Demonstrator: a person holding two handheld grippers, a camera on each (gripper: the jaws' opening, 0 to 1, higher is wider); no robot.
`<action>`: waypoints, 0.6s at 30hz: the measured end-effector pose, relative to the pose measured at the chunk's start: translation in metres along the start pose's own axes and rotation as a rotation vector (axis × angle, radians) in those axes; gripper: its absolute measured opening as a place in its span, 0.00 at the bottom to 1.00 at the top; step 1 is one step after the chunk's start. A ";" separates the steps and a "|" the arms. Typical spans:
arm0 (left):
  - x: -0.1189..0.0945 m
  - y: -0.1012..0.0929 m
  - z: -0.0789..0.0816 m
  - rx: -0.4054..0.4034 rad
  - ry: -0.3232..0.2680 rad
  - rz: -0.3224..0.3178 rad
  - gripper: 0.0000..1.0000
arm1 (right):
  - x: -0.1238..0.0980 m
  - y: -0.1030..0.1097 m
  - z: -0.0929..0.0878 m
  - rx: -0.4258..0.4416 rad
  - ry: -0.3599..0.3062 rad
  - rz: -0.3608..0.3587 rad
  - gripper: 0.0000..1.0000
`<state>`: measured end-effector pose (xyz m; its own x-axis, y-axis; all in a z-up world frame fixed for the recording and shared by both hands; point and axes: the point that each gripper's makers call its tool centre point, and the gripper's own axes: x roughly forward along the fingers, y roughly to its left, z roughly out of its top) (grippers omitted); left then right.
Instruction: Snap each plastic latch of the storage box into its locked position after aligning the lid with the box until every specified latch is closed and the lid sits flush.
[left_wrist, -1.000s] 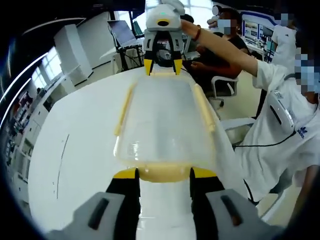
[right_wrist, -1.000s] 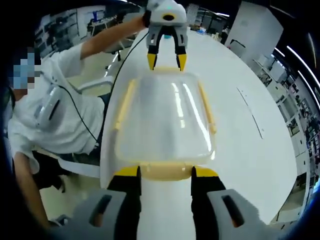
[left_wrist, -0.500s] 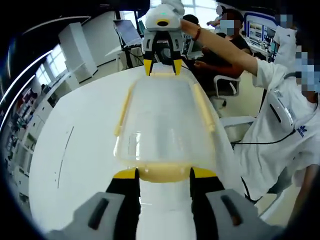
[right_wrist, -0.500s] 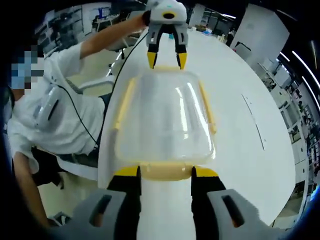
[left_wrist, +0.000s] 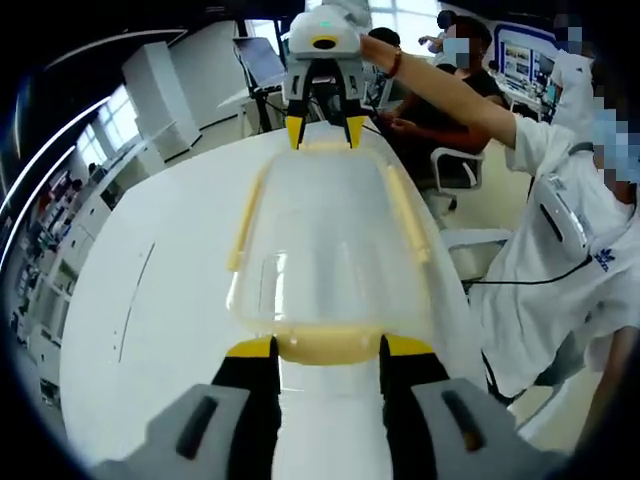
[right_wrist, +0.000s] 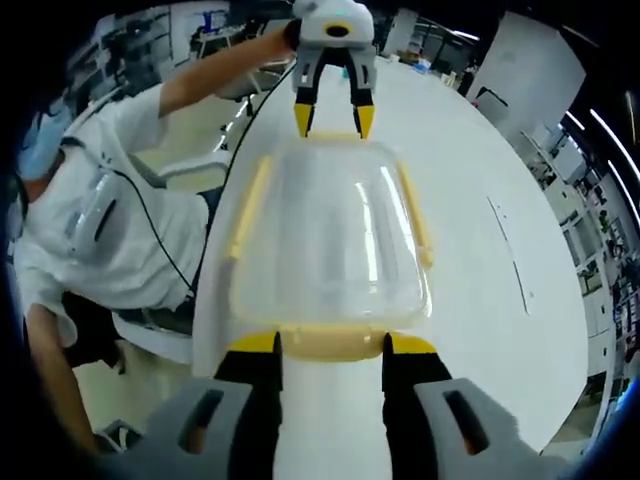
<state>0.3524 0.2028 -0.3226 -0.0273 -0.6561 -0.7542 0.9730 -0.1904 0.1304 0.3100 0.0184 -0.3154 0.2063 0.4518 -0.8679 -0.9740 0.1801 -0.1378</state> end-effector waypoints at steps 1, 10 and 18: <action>-0.002 0.001 -0.002 -0.004 0.001 0.004 0.37 | 0.002 -0.002 0.002 -0.007 -0.003 -0.002 0.35; -0.017 -0.002 -0.018 -0.030 0.014 0.027 0.37 | 0.015 -0.005 0.020 -0.029 -0.003 0.016 0.35; -0.023 -0.002 -0.026 -0.039 0.018 0.034 0.37 | 0.021 -0.004 0.029 -0.041 -0.004 0.024 0.35</action>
<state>0.3576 0.2377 -0.3221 0.0094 -0.6480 -0.7616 0.9816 -0.1394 0.1307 0.3208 0.0523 -0.3199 0.1829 0.4591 -0.8693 -0.9817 0.1333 -0.1361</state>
